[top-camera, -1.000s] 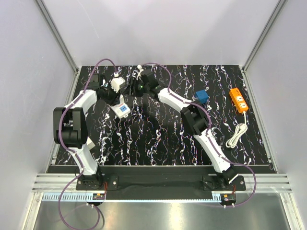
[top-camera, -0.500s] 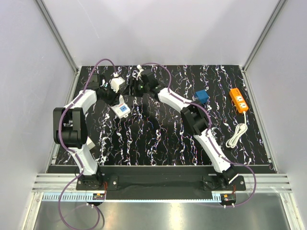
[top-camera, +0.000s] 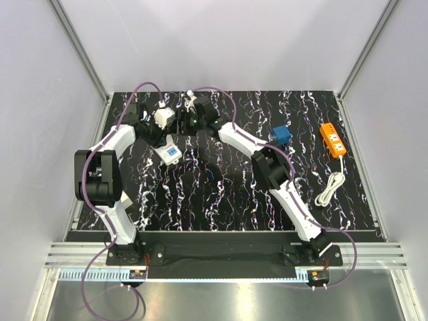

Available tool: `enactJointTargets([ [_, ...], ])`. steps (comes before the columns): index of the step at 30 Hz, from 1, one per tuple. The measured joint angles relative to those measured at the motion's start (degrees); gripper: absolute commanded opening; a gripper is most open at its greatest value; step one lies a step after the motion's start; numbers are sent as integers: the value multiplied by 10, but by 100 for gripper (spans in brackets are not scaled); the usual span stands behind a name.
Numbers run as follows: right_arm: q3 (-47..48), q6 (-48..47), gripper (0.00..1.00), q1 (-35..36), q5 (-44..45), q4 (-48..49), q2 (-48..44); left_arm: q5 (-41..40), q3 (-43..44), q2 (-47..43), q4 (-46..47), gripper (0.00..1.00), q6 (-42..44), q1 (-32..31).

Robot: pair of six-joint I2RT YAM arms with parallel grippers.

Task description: Insert the plug

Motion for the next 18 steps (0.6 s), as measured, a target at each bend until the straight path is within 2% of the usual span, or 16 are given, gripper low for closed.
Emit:
enactJointTargets([
  [12, 7, 6, 59, 5, -23, -5, 0, -5, 1, 0, 0, 5, 0, -4],
  [18, 29, -17, 56, 13, -19, -47, 9, -7, 1, 0, -1, 7, 0, -5],
])
